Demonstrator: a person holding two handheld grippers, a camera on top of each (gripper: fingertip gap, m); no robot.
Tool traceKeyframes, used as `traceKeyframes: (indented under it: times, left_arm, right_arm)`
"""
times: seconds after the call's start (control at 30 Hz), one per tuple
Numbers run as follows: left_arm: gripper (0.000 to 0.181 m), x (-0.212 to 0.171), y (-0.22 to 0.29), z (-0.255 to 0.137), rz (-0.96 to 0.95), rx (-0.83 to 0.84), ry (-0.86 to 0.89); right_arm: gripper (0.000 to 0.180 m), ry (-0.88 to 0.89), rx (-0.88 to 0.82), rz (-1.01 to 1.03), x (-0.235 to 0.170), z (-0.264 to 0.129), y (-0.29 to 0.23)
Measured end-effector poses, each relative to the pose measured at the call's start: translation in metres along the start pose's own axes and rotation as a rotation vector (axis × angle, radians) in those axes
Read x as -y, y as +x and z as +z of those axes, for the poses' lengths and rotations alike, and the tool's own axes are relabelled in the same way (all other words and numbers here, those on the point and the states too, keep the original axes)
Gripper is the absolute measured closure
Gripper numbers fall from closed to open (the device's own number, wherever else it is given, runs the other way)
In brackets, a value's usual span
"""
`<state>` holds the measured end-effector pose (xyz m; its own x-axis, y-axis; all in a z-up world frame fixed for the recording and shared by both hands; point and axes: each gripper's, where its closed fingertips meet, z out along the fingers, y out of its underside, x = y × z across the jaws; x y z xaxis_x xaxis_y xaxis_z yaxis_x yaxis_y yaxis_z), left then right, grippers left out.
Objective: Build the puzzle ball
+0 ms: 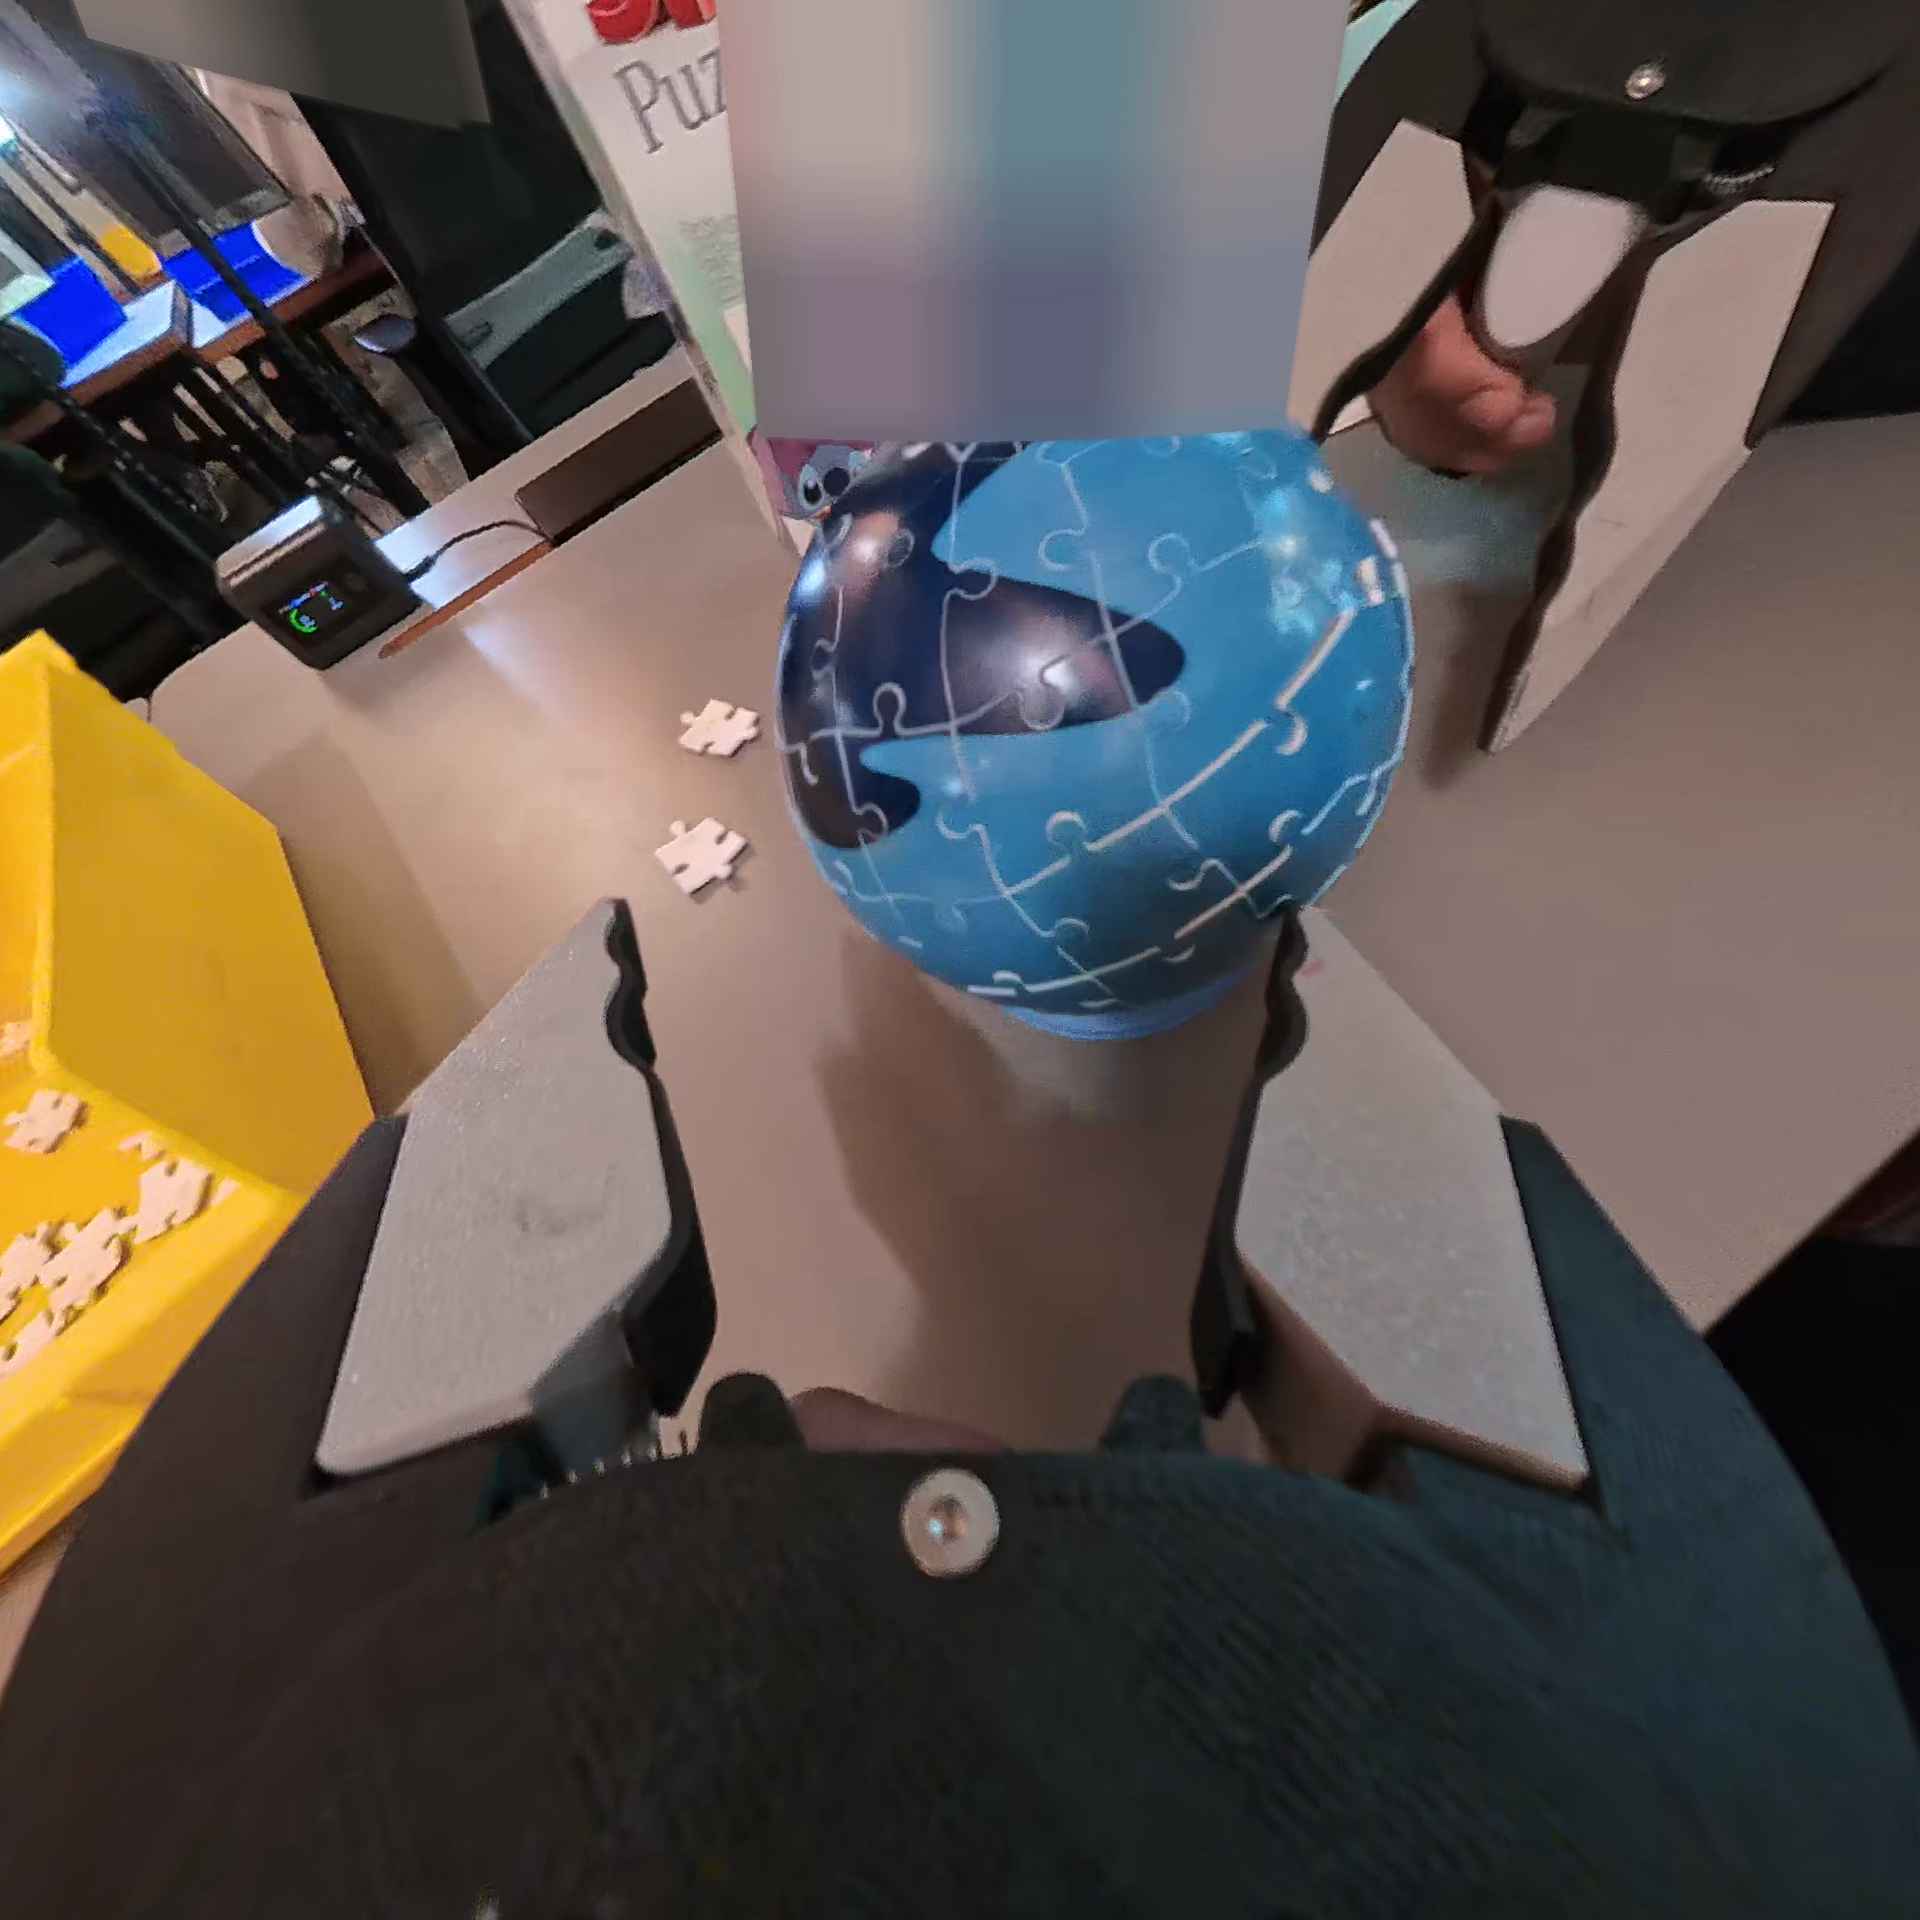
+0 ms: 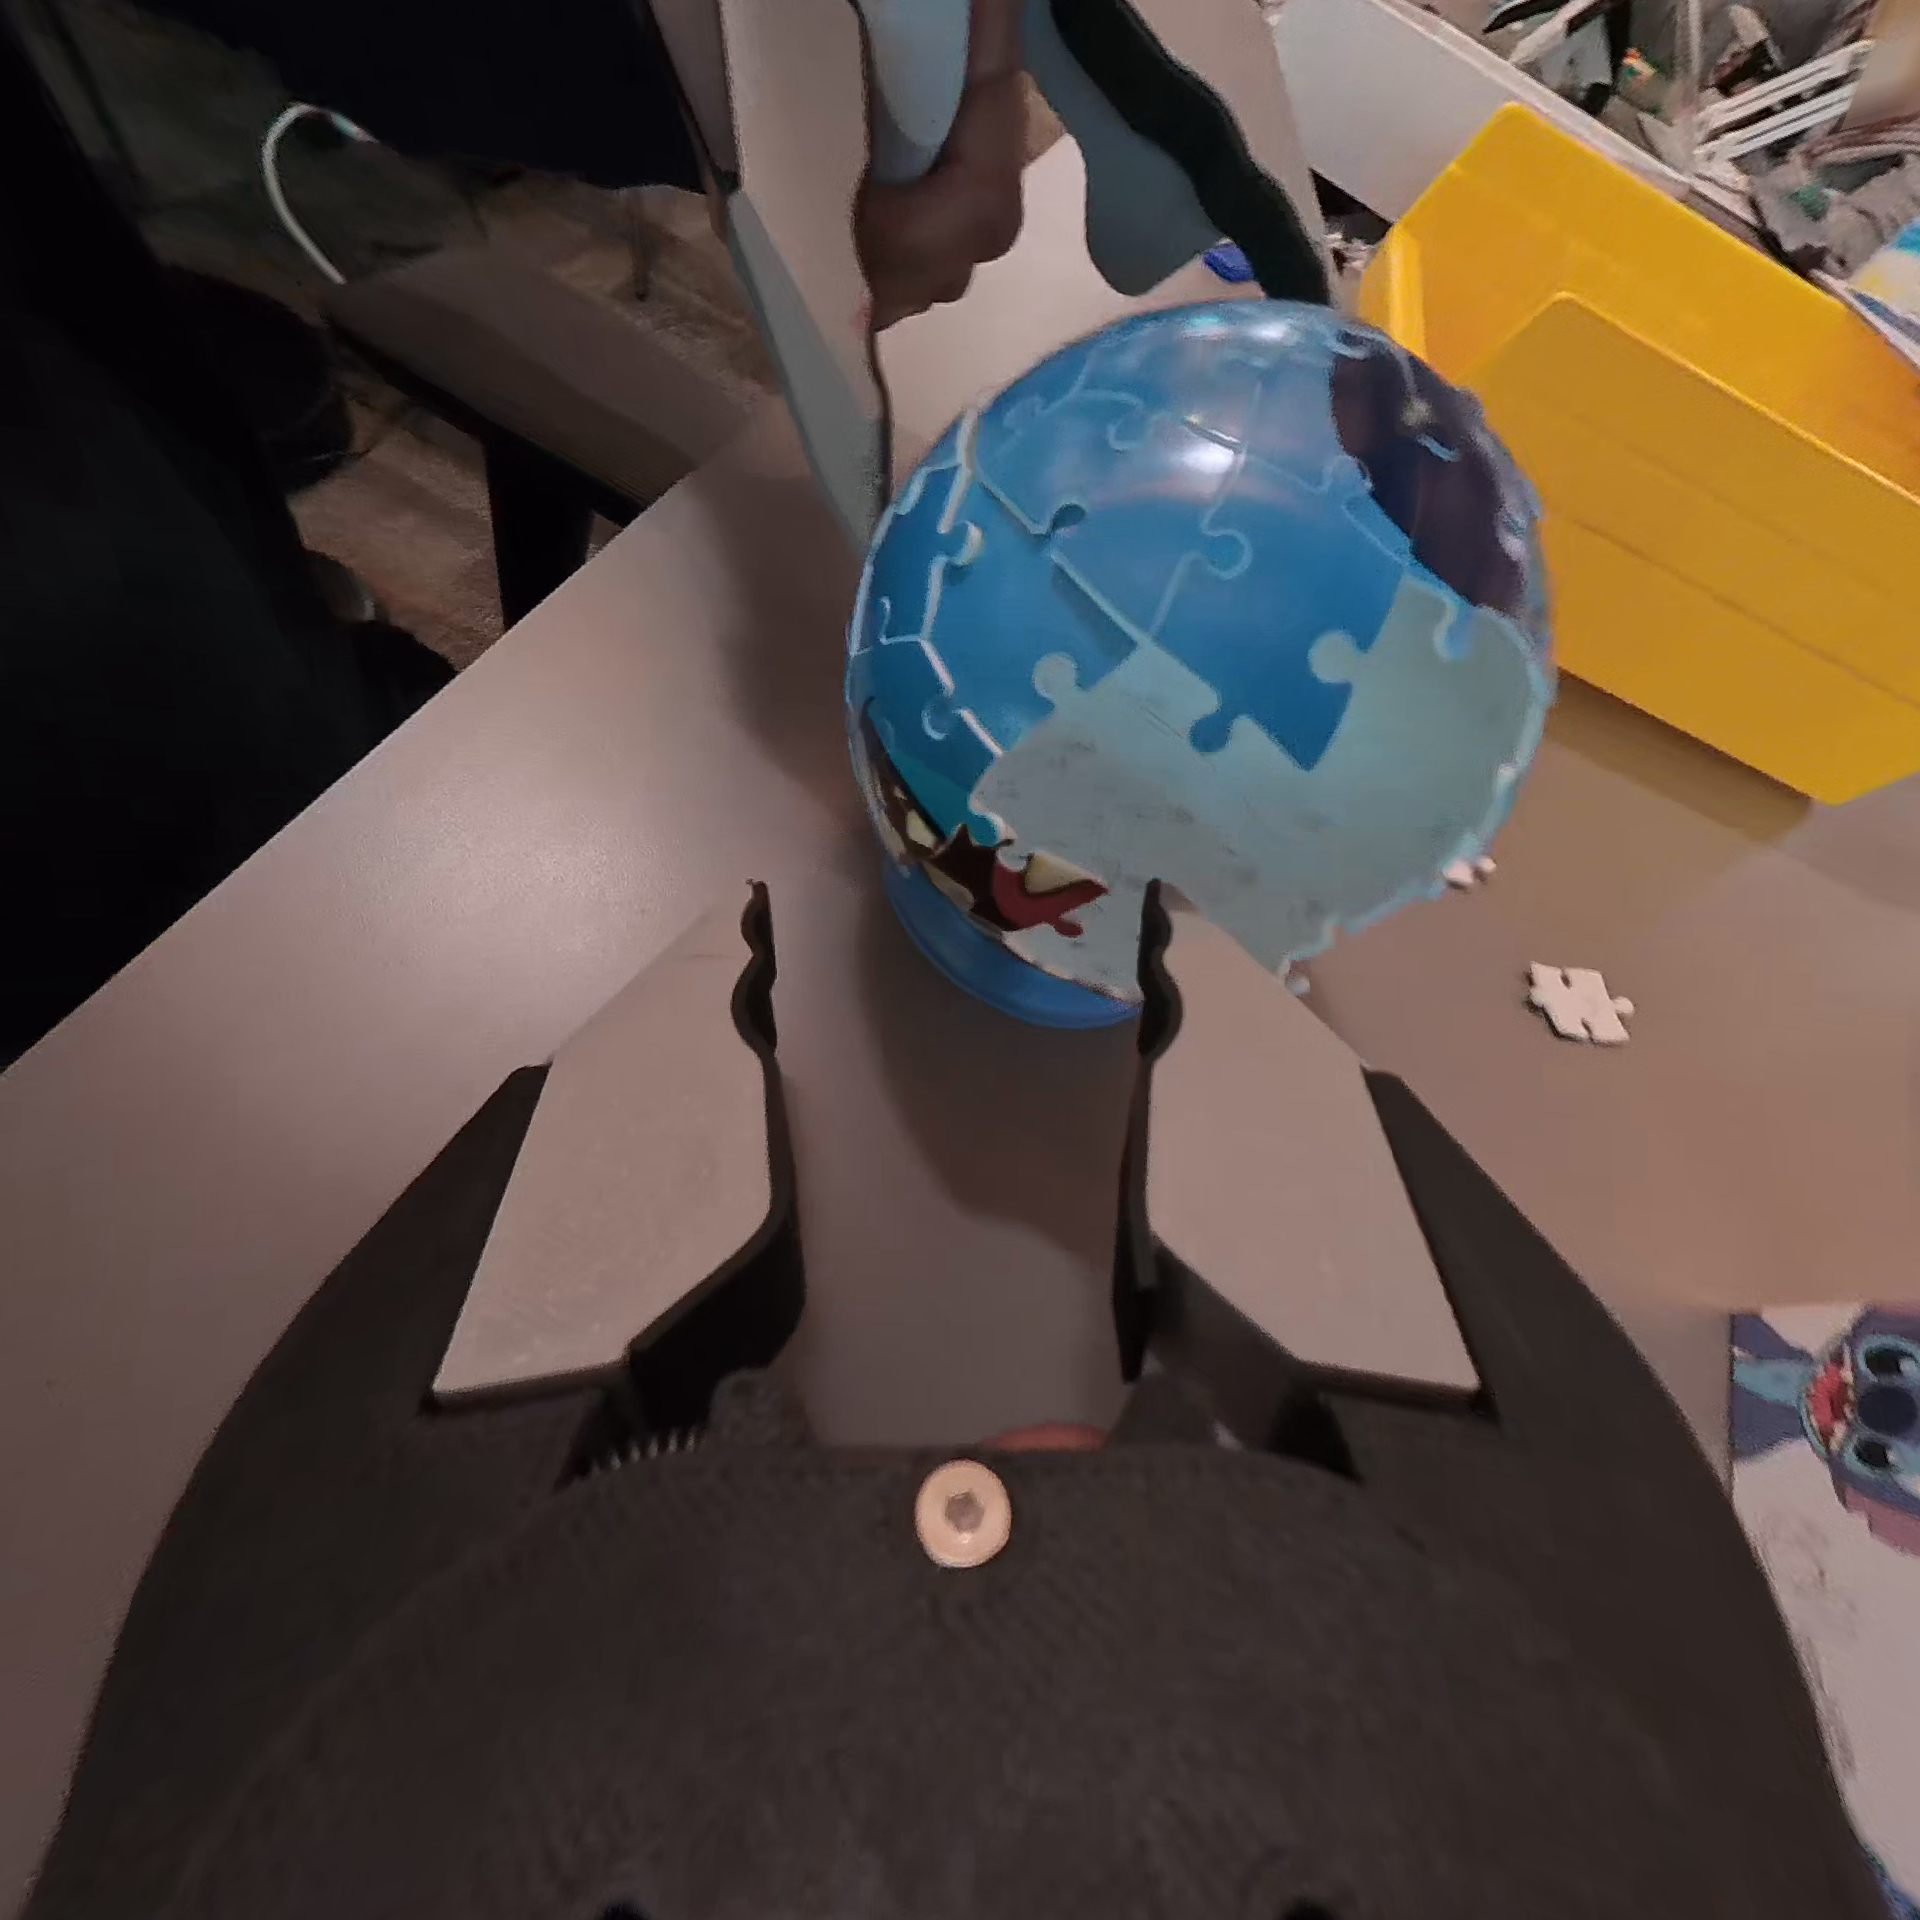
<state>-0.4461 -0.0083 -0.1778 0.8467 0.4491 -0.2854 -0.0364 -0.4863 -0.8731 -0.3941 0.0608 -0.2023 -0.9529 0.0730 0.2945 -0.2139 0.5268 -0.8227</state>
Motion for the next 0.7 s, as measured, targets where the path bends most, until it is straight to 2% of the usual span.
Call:
traceKeyframes:
  times: [0.13,0.3,0.4,0.47,0.57,0.7]
  left_arm:
    - [0.063,-0.009,-0.013,-0.002,-0.081,-0.002,0.011]
    - [0.068,-0.014,-0.023,0.001,-0.139,0.01,0.045]
    - [0.068,-0.016,-0.025,0.002,-0.16,0.008,0.053]
    - [0.068,-0.017,-0.026,0.003,-0.164,0.016,0.052]
    - [0.071,-0.017,-0.025,0.002,-0.159,0.026,0.049]
    - [0.073,-0.009,-0.015,0.0,-0.127,0.03,0.064]
  right_arm:
    - [0.118,-0.046,-0.01,-0.041,0.001,0.017,0.007]
    - [0.139,-0.063,0.021,-0.022,-0.005,0.026,0.007]
    - [0.137,-0.067,0.012,-0.025,-0.005,0.026,0.008]
    - [0.139,-0.047,0.016,0.0,-0.002,0.026,0.009]
    - [0.154,-0.033,0.008,0.01,-0.001,0.028,0.013]
    - [0.157,-0.014,0.026,0.0,0.005,0.031,0.01]
